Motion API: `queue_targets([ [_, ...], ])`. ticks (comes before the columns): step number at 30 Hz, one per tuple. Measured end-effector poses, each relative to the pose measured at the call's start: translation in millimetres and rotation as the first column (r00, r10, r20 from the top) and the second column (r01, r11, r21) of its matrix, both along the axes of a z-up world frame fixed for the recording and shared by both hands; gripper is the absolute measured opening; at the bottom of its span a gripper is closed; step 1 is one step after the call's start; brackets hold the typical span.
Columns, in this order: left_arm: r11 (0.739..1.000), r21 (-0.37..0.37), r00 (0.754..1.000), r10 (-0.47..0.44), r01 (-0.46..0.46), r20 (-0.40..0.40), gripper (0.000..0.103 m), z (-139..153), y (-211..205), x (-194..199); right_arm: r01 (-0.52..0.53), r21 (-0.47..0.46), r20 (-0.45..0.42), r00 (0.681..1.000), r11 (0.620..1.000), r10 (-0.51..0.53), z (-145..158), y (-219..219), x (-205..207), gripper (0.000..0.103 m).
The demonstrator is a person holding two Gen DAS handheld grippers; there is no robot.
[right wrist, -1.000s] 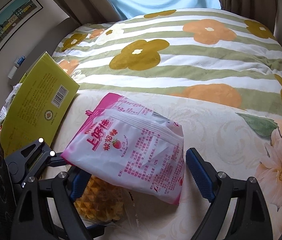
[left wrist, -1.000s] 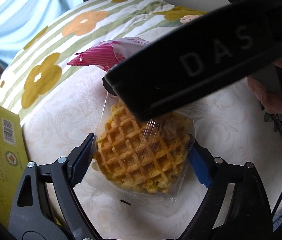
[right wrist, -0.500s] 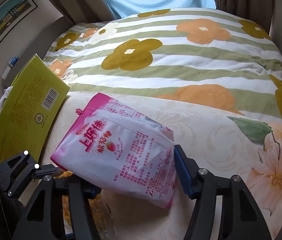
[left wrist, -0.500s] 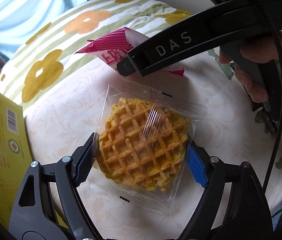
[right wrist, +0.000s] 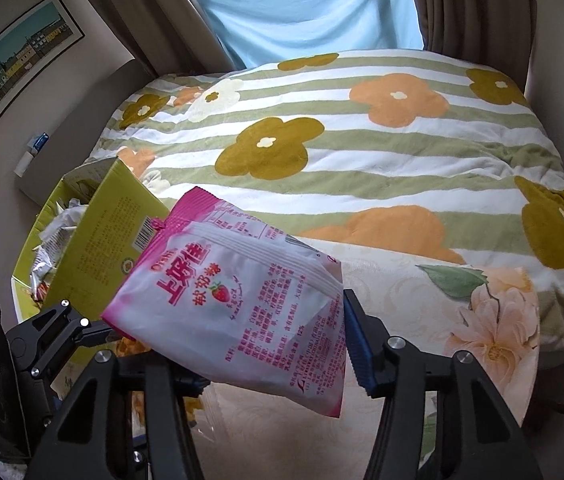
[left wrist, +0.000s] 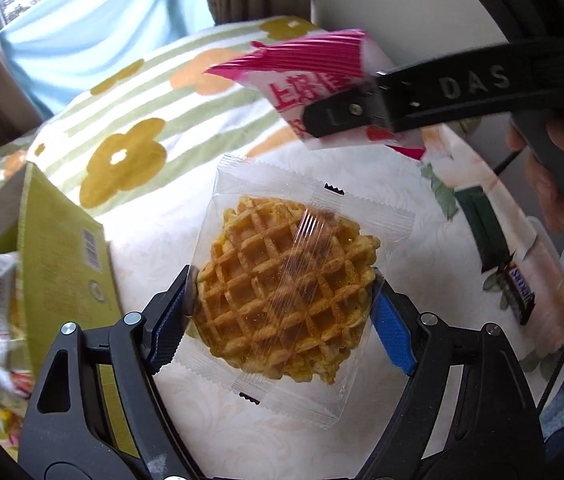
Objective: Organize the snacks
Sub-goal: 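Carry both packs over the yellow box and open both tools to drop them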
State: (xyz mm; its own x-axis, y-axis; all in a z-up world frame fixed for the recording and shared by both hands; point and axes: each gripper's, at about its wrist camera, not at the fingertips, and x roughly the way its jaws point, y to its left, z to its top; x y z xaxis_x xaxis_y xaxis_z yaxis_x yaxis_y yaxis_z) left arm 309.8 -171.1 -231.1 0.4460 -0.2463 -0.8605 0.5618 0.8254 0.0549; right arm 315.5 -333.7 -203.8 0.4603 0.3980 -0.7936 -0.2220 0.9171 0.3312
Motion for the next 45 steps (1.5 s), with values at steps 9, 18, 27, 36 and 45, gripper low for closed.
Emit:
queue_targets([
  [9, 0.99, -0.037, 0.981, 0.138, -0.134, 0.136, 0.079, 72, 23, -9, -0.045, 0.003, 0.119, 0.992, 0.999, 0.044, 74, 12, -17, 0.051],
  [18, 0.956, -0.096, 0.934, 0.292, -0.278, 0.203, 0.079, 130, 99, -4, -0.105, 0.002, 0.222, 0.97, 0.995, 0.102, 128, 62, -19, 0.051],
  [27, 0.911, -0.105, 0.889, 0.412, -0.398, 0.198, 0.079, 149, 218, 6, -0.133, 0.014, 0.253, 0.959, 0.991, 0.125, 150, 152, -10, 0.051],
  [36, 0.881, -0.068, 0.87, 0.474, -0.469, 0.136, 0.079, 127, 325, 18, -0.157, 0.056, 0.207, 0.968, 0.986, 0.143, 135, 244, 10, 0.051],
  [45, 0.893, -0.043, 0.891, 0.451, -0.449, 0.05, 0.086, 86, 368, 20, -0.154, 0.065, 0.128, 0.981, 0.986, 0.144, 107, 300, 22, 0.051],
])
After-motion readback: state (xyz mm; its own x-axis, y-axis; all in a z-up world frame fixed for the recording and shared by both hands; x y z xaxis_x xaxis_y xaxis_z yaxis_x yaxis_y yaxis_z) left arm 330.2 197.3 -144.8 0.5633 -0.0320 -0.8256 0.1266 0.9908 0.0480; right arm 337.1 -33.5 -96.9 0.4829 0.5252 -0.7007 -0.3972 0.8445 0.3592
